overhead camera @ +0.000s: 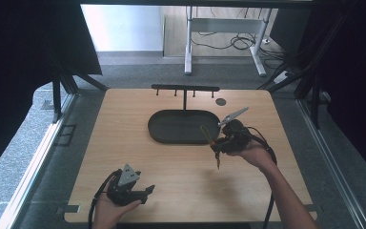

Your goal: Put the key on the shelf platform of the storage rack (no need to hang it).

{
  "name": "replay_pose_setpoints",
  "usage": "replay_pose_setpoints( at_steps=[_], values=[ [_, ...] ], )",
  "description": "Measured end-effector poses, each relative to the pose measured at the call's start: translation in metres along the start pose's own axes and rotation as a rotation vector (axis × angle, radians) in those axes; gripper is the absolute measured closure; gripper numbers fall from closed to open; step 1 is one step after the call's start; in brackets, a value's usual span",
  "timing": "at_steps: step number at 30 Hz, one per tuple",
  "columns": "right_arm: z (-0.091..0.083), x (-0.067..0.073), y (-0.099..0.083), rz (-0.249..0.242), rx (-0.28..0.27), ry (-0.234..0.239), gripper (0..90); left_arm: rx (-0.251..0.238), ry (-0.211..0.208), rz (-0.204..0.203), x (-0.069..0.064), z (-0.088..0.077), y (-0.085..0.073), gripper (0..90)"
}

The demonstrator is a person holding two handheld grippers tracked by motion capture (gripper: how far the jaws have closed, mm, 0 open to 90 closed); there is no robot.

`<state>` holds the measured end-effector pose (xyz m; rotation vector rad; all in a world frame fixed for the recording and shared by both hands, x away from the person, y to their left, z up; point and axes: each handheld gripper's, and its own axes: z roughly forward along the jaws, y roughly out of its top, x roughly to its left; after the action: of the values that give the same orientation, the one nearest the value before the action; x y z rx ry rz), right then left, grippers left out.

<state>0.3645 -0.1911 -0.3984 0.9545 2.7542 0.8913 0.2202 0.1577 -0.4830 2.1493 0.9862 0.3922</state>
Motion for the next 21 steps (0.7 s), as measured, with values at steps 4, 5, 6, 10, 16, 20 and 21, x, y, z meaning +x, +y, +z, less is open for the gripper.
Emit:
replay_pose_setpoints(
  at_steps=[4, 5, 6, 10, 16, 20, 21],
  values=[
    [0.002, -0.002, 0.004, 0.001, 0.000, -0.003, 67.7, 0.011, 0.010, 0.008, -0.002, 0.001, 0.000, 30.6],
    [0.002, -0.003, 0.005, 0.001, 0.000, -0.002, 67.7, 0.010, 0.007, 0.009, -0.002, 0.001, 0.000, 30.5],
    [0.003, -0.004, 0.007, 0.002, 0.001, -0.004, 67.7, 0.011, 0.007, 0.009, -0.002, 0.001, 0.000, 30.5],
    [0.003, -0.007, 0.012, 0.005, -0.008, -0.001, 67.7, 0.014, 0.005, 0.007, -0.002, 0.002, 0.000, 30.5],
    [0.005, -0.012, 0.017, 0.007, -0.014, 0.003, 67.7, 0.009, 0.008, 0.007, -0.002, -0.001, 0.000, 30.5],
    [0.007, -0.014, 0.021, 0.003, -0.015, 0.003, 67.7, 0.008, 0.013, 0.014, -0.004, -0.001, 0.001, 30.6],
    [0.007, -0.014, 0.021, 0.003, -0.015, 0.003, 67.7, 0.008, 0.013, 0.014, -0.004, -0.001, 0.001, 30.6]
  ],
)
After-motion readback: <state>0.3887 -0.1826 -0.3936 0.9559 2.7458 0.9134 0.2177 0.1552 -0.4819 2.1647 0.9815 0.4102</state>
